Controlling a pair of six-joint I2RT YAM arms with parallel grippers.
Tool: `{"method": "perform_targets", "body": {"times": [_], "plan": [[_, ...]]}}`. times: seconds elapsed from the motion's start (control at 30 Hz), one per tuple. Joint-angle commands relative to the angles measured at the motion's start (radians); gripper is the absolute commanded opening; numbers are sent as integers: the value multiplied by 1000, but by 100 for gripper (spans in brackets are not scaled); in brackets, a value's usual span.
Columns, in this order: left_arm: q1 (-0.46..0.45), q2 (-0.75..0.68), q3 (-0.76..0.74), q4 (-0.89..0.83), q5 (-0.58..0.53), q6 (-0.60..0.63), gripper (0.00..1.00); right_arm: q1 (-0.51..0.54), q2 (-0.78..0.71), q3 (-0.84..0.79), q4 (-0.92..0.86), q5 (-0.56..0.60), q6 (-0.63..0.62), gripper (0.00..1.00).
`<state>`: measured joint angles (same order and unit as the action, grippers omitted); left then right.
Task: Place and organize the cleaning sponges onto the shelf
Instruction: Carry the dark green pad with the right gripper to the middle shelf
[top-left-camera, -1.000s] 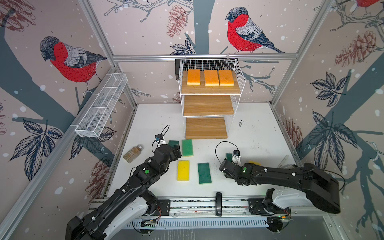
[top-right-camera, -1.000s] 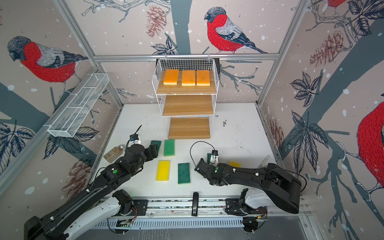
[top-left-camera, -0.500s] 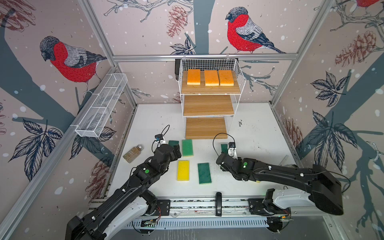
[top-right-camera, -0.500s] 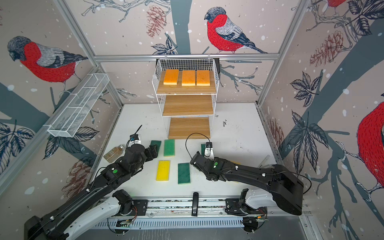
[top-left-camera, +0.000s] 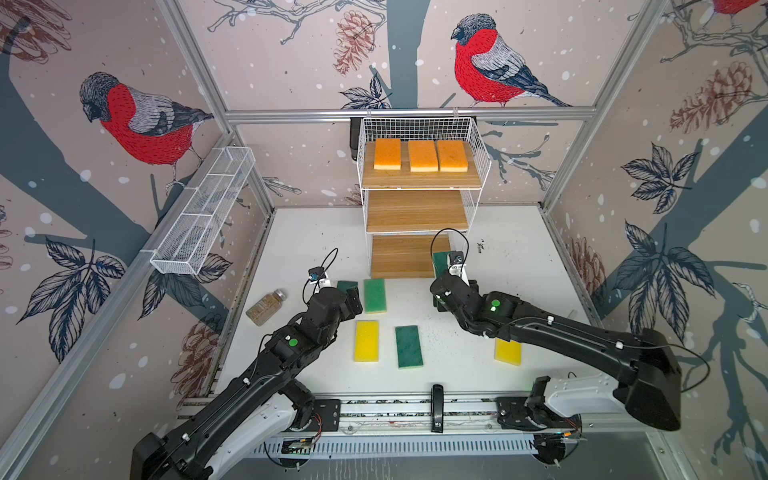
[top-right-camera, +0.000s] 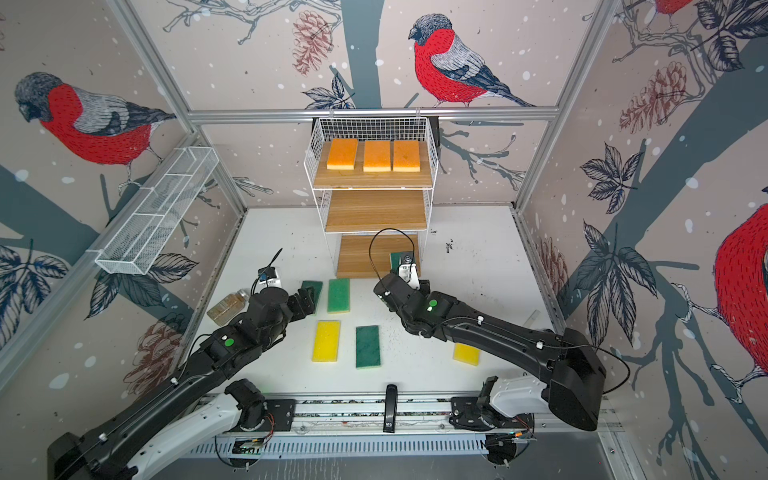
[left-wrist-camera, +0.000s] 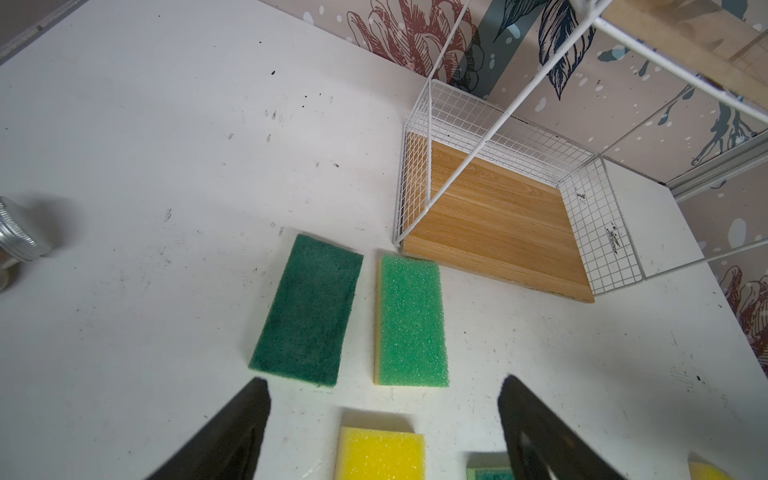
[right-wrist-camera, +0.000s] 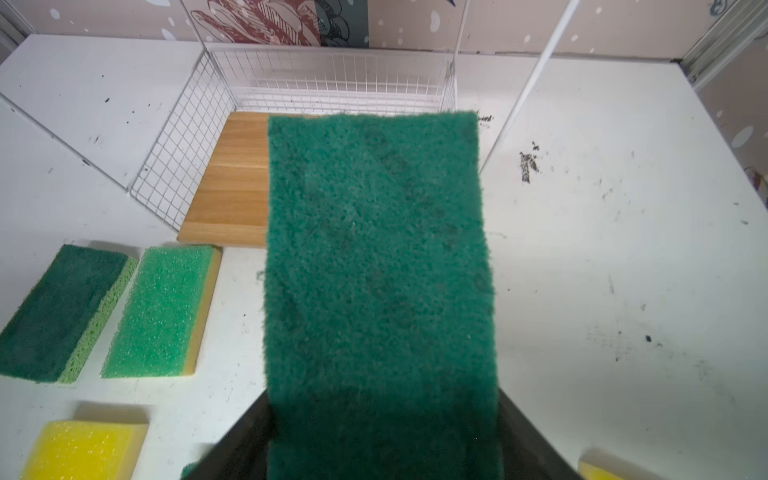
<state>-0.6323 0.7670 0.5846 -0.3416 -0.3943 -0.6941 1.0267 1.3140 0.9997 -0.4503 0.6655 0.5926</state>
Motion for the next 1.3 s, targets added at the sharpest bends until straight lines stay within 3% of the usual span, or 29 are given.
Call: {"method": "perform_targets", "body": {"times": [0.0, 0.27, 0.73, 1.27], "plan": [[2, 0, 10, 20, -15, 21, 87, -21, 5, 27, 64, 26, -102, 70], [2, -2, 19, 17, -30, 30, 87, -71, 46, 113, 155, 24, -228, 70], [2, 35, 32, 38, -33, 53, 87, -159, 102, 220, 258, 8, -344, 70], [1, 37, 32, 52, -22, 61, 87, -223, 201, 310, 366, -36, -390, 70]]}}
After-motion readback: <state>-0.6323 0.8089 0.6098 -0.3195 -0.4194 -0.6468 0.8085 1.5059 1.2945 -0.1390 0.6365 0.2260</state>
